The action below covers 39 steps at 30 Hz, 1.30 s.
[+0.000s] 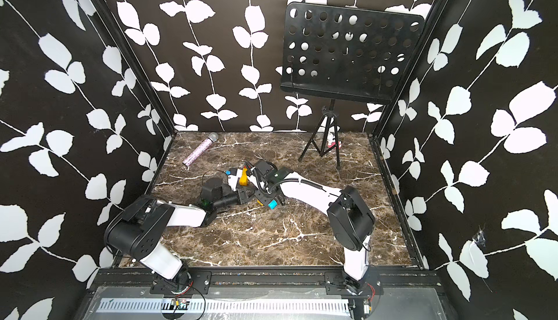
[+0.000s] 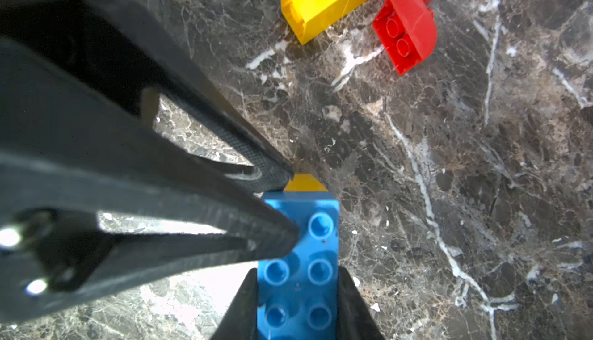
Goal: Assemble the letter r with lego
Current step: Assemble the lego brick with the lego brick, then adjust the lego brick at the center of the board.
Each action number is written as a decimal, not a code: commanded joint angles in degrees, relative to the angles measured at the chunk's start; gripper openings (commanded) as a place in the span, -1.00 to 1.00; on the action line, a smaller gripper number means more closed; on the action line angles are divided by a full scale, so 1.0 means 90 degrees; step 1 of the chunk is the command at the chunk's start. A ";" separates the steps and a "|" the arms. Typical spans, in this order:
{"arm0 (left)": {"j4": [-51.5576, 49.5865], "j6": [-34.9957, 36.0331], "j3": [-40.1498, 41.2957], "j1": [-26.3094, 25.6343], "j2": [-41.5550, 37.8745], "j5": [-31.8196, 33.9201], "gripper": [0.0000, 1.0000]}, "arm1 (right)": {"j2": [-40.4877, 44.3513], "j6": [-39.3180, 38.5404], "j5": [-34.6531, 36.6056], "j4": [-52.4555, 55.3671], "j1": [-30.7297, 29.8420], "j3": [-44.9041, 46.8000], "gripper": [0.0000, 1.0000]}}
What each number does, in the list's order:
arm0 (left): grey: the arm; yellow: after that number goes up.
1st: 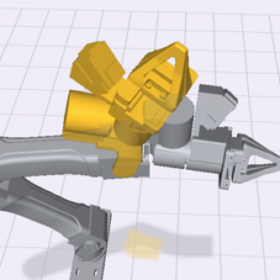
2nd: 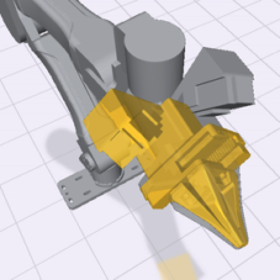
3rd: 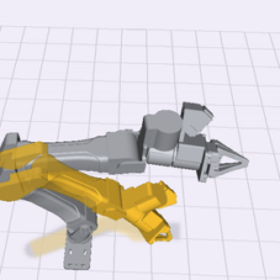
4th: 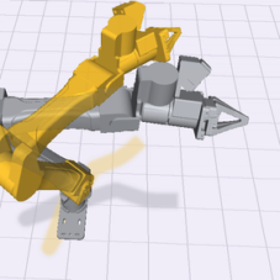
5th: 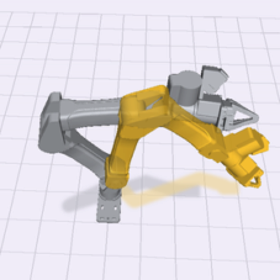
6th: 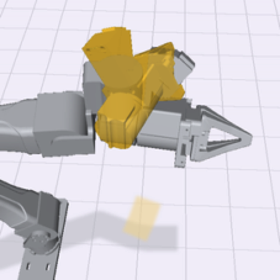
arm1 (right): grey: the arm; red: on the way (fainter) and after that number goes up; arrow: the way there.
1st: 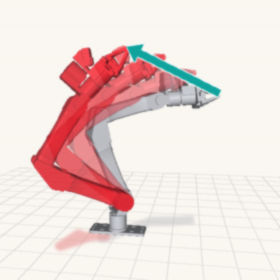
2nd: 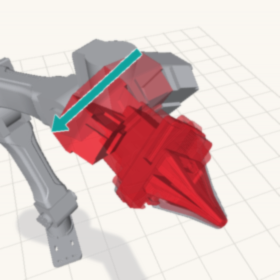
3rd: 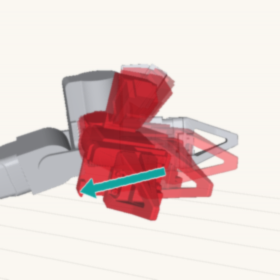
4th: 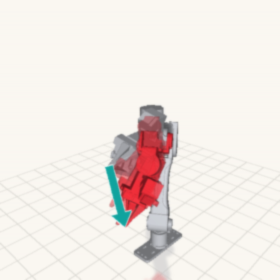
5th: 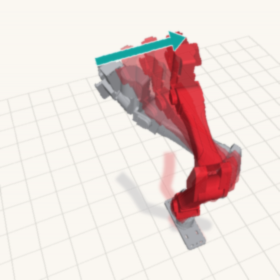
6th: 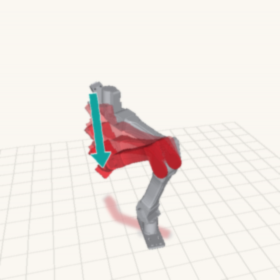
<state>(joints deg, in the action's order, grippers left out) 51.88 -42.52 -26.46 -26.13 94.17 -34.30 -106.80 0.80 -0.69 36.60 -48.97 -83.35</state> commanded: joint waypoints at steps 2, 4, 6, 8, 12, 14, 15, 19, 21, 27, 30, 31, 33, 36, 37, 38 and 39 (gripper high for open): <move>-0.0368 -0.0351 0.0589 0.0033 0.0678 0.0294 -0.54 | -0.0473 -0.0113 0.0111 0.1135 0.0021 0.0102 -1.00; -0.0099 -0.0426 0.0707 0.0024 0.0845 0.0289 -0.55 | -0.0545 -0.0118 0.0086 0.1174 0.0021 0.0043 -1.00; 0.0125 -0.0497 0.0779 0.0033 0.0944 0.0267 -0.56 | -0.0586 -0.0118 0.0077 0.1201 0.0021 0.0004 -1.00; 0.0225 -0.0547 0.0789 0.0032 0.0971 0.0244 -0.56 | -0.0584 -0.0127 0.0090 0.1279 0.0021 -0.0062 -1.00; -0.0055 -0.0509 0.0634 0.0032 0.0784 0.0208 -0.54 | -0.0347 -0.0091 0.0125 0.1073 0.0021 0.0017 -0.99; -0.0533 -0.0344 0.0465 0.0013 0.0574 0.0229 -0.53 | -0.0218 -0.0076 0.0100 0.0884 0.0016 0.0084 -0.90; -0.0897 -0.0211 0.0355 -0.0006 0.0453 0.0257 -0.52 | -0.0169 -0.0056 0.0078 0.0831 0.0021 0.0095 -0.86; -0.2015 0.0164 0.0015 -0.0046 -0.0050 0.0410 -0.51 | -0.0016 -0.0022 0.0068 0.0610 0.0021 0.0092 -0.68; -0.2287 0.0222 -0.0051 -0.0048 -0.0216 0.0459 -0.50 | 0.0063 -0.0012 0.0096 0.0506 0.0022 0.0094 -0.60; -0.2708 0.0265 -0.0171 -0.0065 -0.0462 0.0520 -0.48 | 0.0444 0.0019 -0.0006 0.0037 0.0021 0.0179 -0.36; -0.2884 0.0296 -0.0268 -0.0075 -0.0540 0.0530 -0.47 | 0.0620 0.0038 -0.0059 -0.0133 0.0030 0.0189 -0.30; -0.2952 0.0310 -0.0319 -0.0089 -0.0575 0.0530 -0.47 | 0.0695 0.0039 -0.0068 -0.0187 0.0031 0.0202 -0.27; -0.3093 0.0363 -0.0401 -0.0086 -0.0628 0.0547 -0.47 | 0.0830 0.0034 -0.0127 -0.0335 0.0031 0.0249 -0.19; -0.3334 0.0442 -0.0541 -0.0107 -0.0685 0.0574 -0.46 | 0.0939 0.0029 -0.0215 -0.0528 0.0059 0.0329 -0.11; -0.3366 0.0444 -0.0569 -0.0114 -0.0705 0.0569 -0.46 | 0.0955 0.0034 -0.0258 -0.0541 0.0069 0.0336 -0.10; -0.3382 0.0438 -0.0590 -0.0124 -0.0722 0.0579 -0.46 | 0.0964 0.0029 -0.0265 -0.0548 0.0084 0.0355 -0.09; -0.3408 0.0439 -0.0613 -0.0124 -0.0751 0.0589 -0.45 | 0.0964 0.0039 -0.0273 -0.0575 0.0088 0.0384 -0.09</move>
<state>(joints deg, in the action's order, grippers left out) 30.94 -39.99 -32.40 -27.03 87.48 -31.51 -99.18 1.06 -2.31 32.99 -48.58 -80.77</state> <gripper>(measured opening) 0.274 0.453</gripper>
